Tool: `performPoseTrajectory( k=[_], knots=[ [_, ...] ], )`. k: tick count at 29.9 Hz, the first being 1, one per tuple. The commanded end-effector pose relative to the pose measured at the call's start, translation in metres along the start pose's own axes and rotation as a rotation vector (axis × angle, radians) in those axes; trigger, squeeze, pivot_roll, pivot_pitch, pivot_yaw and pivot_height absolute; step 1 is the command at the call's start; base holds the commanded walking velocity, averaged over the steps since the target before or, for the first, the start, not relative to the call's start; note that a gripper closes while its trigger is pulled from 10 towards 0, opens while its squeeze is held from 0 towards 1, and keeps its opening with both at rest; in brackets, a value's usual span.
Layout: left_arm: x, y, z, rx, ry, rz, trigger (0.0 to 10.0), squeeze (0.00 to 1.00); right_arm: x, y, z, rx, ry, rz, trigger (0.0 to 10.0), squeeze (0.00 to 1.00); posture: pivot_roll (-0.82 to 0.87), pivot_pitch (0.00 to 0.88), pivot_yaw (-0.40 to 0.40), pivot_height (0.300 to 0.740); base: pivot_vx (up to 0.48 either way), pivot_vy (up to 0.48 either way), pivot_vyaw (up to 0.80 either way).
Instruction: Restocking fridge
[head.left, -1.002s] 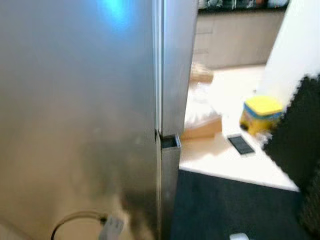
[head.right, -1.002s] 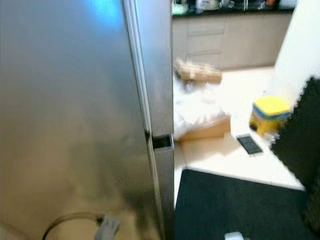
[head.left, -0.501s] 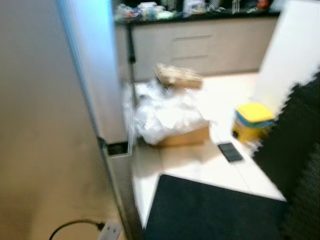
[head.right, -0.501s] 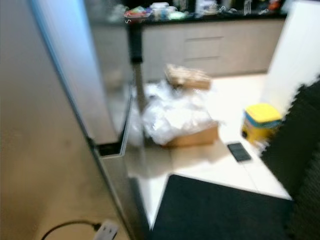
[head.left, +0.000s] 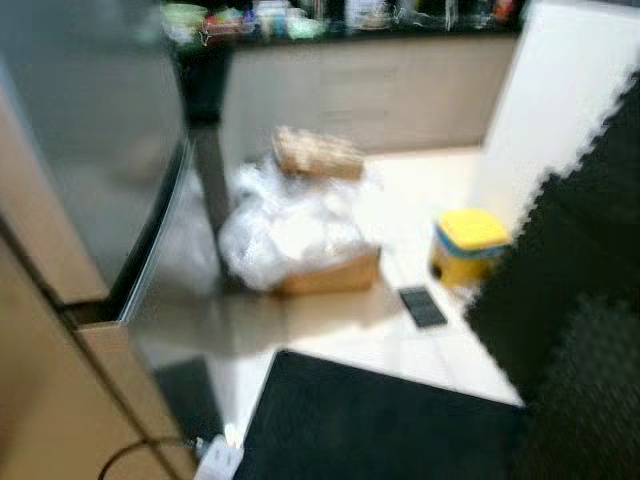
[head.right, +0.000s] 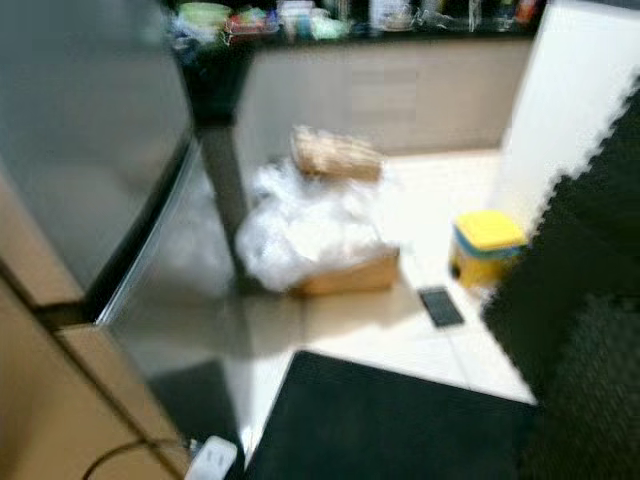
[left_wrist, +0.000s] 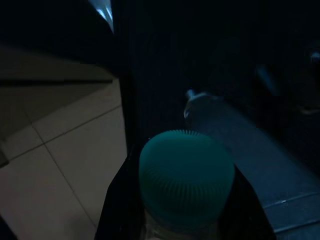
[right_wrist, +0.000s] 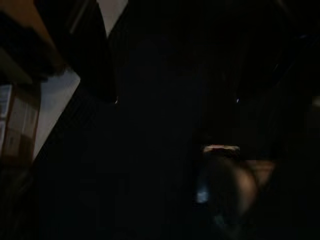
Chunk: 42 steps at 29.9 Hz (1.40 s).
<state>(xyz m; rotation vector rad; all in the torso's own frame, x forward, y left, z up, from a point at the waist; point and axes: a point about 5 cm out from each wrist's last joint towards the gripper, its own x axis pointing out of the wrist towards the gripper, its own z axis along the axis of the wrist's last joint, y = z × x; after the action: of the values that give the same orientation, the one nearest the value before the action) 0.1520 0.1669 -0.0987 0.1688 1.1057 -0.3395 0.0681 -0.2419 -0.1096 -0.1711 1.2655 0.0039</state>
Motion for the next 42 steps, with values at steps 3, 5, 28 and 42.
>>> performPoseTrajectory(
  k=[3, 5, 28, 42],
  knots=[
    [0.0007, -0.0030, 0.0006, 0.003, 0.003, -0.015, 10.0, 0.00, 0.0009, -0.0013, 0.0081, 0.003, -0.024, -0.001, 10.0, 0.00, -0.09, 0.000, 0.058, 0.740, 0.000, -0.480, 0.00],
    [0.0007, -0.0031, 0.0004, 0.003, 0.004, -0.016, 10.0, 0.00, 0.0011, -0.0003, 0.0081, 0.001, -0.022, 0.001, 10.0, 0.00, -0.09, 0.000, 0.058, 0.740, 0.000, -0.472, 0.00],
    [0.0012, -0.0025, 0.0042, 0.007, -0.003, -0.009, 10.0, 0.00, -0.0001, -0.0063, 0.0088, -0.007, -0.028, 0.019, 10.0, 0.00, -0.09, 0.000, 0.057, 0.740, 0.000, -0.183, 0.03],
    [0.0006, -0.0011, 0.0021, -0.001, 0.000, -0.003, 10.0, 0.00, -0.0002, 0.0020, 0.0028, -0.018, -0.024, 0.057, 10.0, 0.00, -0.09, 0.000, 0.060, 0.740, 0.000, 0.000, 0.79]
  ],
)
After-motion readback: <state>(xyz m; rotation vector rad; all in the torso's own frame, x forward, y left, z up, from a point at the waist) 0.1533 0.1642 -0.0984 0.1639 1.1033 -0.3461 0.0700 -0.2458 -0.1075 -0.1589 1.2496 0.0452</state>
